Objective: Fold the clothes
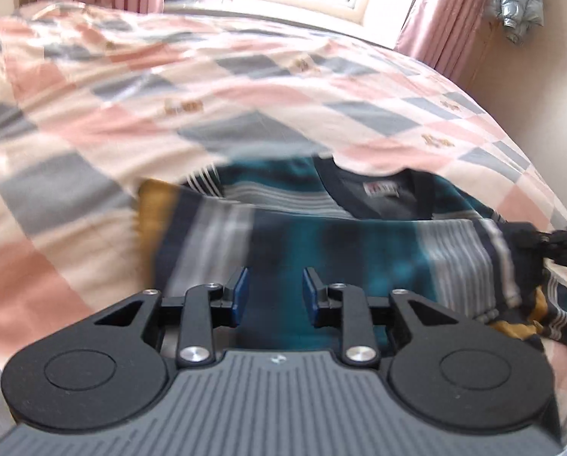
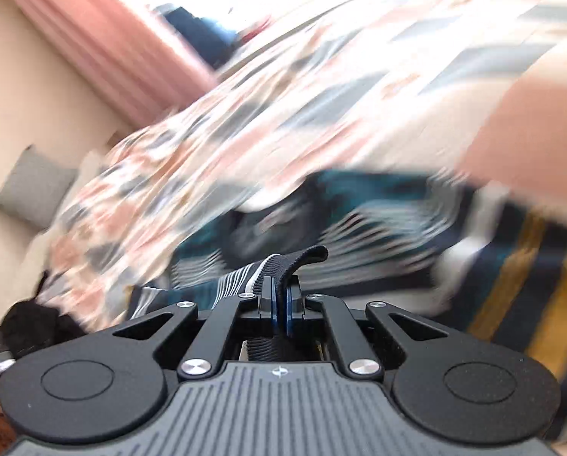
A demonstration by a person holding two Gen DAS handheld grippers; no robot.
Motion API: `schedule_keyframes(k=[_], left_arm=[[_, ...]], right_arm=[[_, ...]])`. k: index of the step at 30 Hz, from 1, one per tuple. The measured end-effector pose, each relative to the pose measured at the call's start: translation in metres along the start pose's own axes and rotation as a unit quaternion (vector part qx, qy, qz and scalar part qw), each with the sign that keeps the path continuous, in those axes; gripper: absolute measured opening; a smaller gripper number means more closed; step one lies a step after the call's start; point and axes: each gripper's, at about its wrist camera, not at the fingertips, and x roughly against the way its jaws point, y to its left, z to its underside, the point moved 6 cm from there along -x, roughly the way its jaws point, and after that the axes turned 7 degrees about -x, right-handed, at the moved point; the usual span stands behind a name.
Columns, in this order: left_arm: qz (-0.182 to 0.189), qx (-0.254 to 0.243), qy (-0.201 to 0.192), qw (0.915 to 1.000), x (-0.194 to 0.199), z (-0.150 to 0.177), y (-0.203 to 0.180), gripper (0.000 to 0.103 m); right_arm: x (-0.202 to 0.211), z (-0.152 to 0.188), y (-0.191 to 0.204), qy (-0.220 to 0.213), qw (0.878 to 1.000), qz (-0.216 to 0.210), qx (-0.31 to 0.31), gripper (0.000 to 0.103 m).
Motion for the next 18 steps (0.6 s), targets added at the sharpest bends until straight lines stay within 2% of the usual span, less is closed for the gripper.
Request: schedule_keyframes(k=[2, 4, 7, 11, 13, 15, 16, 17, 18], left_arm=[[-0.004, -0.003, -0.001, 1.0, -0.006, -0.006, 0.009, 0.025], [-0.014, 0.004, 0.01, 0.9998, -0.015, -0.005, 0.019, 0.023], [-0.005, 0.017, 0.022, 0.9996, -0.022, -0.004, 0.026, 0.021], [0.004, 0.0, 0.024, 0.9997, -0.028, -0.006, 0.02, 0.021], [0.007, -0.013, 0.027, 0.9995, -0.035, -0.007, 0.014, 0.021], [0.006, -0.028, 0.039, 0.9988, -0.045, -0.003, 0.008, 0.021], [0.005, -0.036, 0.048, 0.9982, -0.05, 0.001, 0.005, 0.021], [-0.001, -0.045, 0.057, 0.9974, -0.055, 0.004, 0.002, 0.021], [-0.007, -0.054, 0.065, 0.9964, -0.059, 0.008, 0.0, 0.021]], right_arm=[[-0.001, -0.005, -0.029, 0.006, 0.998, 0.052, -0.022, 0.005], [-0.003, -0.002, -0.038, 0.014, 0.998, 0.057, -0.032, 0.005], [0.002, 0.002, -0.037, 0.019, 0.998, 0.05, -0.028, 0.005], [0.013, -0.004, -0.033, 0.003, 0.999, 0.033, -0.04, 0.005], [0.011, -0.005, -0.041, 0.005, 0.998, 0.052, -0.042, 0.005], [-0.006, -0.002, -0.052, 0.029, 0.996, 0.078, -0.042, 0.005], [-0.01, 0.0, -0.055, 0.034, 0.995, 0.084, -0.045, 0.008], [-0.012, 0.002, -0.057, 0.038, 0.994, 0.09, -0.048, 0.017], [-0.015, 0.003, -0.06, 0.042, 0.993, 0.095, -0.051, 0.018]])
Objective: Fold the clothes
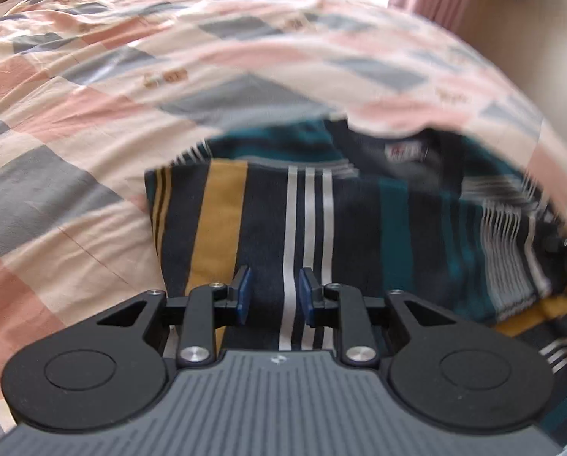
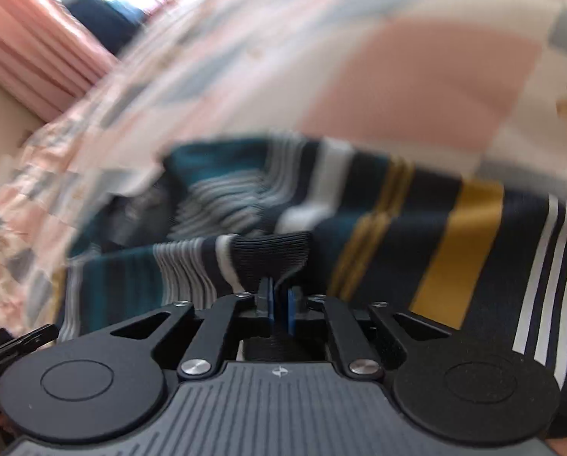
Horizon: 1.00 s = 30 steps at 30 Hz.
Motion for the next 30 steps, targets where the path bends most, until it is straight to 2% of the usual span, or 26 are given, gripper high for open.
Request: schedule_keyframes(k=[2, 6, 8, 11, 13, 15, 17, 19, 20, 23, 25, 26, 30], left_arm=[[-0.005, -0.015, 0.003, 0.9999, 0.0, 0.003, -0.005, 0.021], [-0.003, -0.022, -0.001, 0.9997, 0.002, 0.005, -0.01, 0.021], [-0.01, -0.025, 0.003, 0.9996, -0.003, 0.006, -0.012, 0.021], [-0.048, -0.047, 0.04, 0.9969, -0.019, 0.012, -0.015, 0.023], [-0.051, -0.049, 0.034, 0.9969, -0.012, 0.009, -0.022, 0.021], [-0.034, -0.052, 0.016, 0.9979, 0.0, 0.008, -0.032, 0.021], [-0.021, -0.056, 0.015, 0.9981, 0.006, 0.012, -0.045, 0.021], [-0.014, -0.053, 0.033, 0.998, 0.003, 0.022, -0.058, 0.021], [-0.014, -0.049, 0.04, 0.9979, 0.002, 0.026, -0.064, 0.02], [0.005, -0.041, 0.045, 0.9982, 0.009, 0.031, -0.084, 0.02], [0.023, -0.04, 0.042, 0.998, 0.018, 0.031, -0.099, 0.02], [0.032, -0.042, 0.041, 0.9978, 0.023, 0.032, -0.107, 0.02], [0.065, -0.054, 0.044, 0.9954, 0.034, 0.032, -0.146, 0.021]], right_arm=[[0.012, 0.001, 0.005, -0.033, 0.999, 0.01, 0.01, 0.024], [0.034, 0.004, 0.006, -0.113, 0.992, 0.032, 0.035, 0.028], [0.016, 0.01, 0.0, -0.076, 0.995, 0.046, 0.054, 0.026], [0.007, 0.013, -0.012, -0.066, 0.992, 0.084, 0.064, 0.023], [0.028, 0.012, -0.008, -0.101, 0.99, 0.081, 0.063, 0.026], [0.046, 0.018, 0.002, -0.12, 0.99, 0.046, 0.06, 0.028], [0.045, 0.03, 0.009, -0.091, 0.993, 0.0, 0.071, 0.027], [0.027, 0.042, 0.002, -0.047, 0.995, 0.015, 0.086, 0.028], [0.02, 0.044, -0.009, -0.039, 0.996, 0.041, 0.076, 0.028], [0.042, 0.041, -0.039, -0.063, 0.998, 0.026, -0.007, 0.029], [0.077, 0.041, -0.053, -0.097, 0.995, 0.024, -0.029, 0.043], [0.097, 0.044, -0.064, -0.114, 0.992, 0.032, -0.037, 0.046], [0.183, 0.054, -0.134, -0.171, 0.977, 0.085, -0.097, 0.046]])
